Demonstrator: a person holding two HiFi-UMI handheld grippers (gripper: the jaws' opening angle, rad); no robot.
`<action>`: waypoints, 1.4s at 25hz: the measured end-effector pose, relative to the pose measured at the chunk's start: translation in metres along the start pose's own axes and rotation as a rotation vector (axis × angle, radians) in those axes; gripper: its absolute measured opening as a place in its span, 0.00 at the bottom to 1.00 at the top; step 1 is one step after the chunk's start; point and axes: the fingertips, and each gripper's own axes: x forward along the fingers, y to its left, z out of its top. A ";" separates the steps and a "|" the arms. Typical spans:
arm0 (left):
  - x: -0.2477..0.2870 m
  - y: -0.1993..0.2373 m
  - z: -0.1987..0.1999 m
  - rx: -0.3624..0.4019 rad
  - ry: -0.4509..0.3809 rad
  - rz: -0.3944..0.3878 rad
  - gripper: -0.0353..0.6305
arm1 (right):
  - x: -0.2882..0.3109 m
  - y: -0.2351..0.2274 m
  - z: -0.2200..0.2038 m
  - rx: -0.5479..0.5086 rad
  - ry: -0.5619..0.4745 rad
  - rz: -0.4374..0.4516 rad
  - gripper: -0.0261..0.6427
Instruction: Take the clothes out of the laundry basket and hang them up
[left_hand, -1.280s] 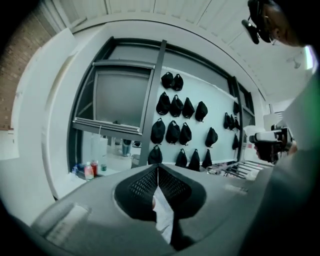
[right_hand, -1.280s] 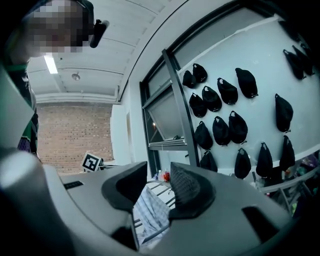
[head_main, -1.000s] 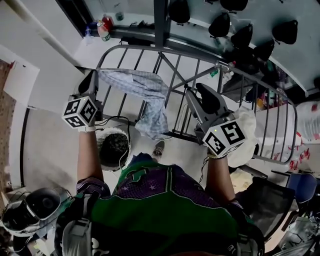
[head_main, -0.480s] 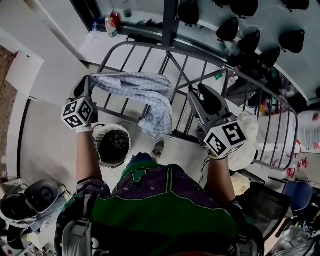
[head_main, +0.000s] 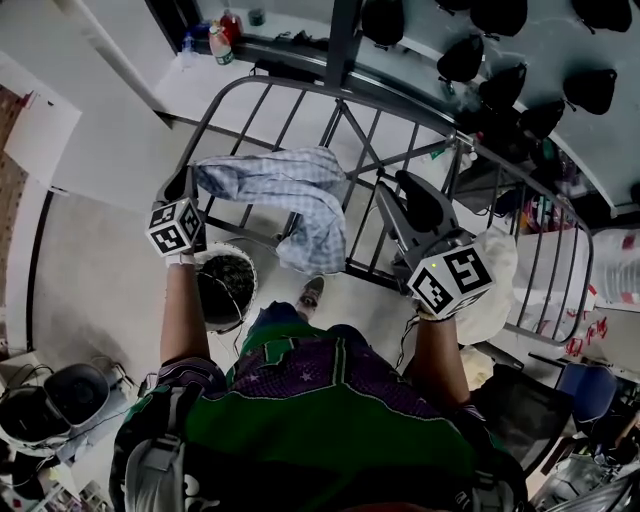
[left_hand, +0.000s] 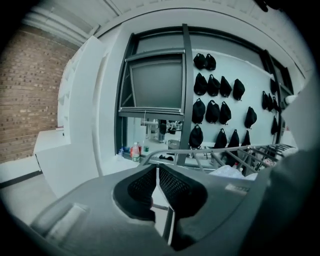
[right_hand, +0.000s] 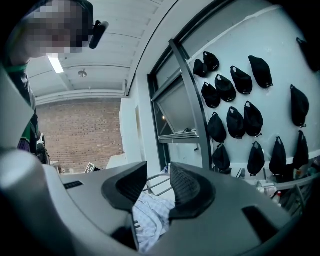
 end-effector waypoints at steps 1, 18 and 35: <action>0.002 0.001 -0.004 0.001 0.008 0.005 0.10 | 0.001 -0.001 -0.001 -0.001 0.003 -0.001 0.24; -0.040 -0.017 0.023 -0.001 -0.071 -0.016 0.23 | -0.032 0.009 0.004 -0.024 0.009 -0.009 0.24; -0.114 -0.193 0.054 0.100 -0.175 -0.200 0.23 | -0.197 -0.020 0.001 -0.010 -0.050 -0.159 0.24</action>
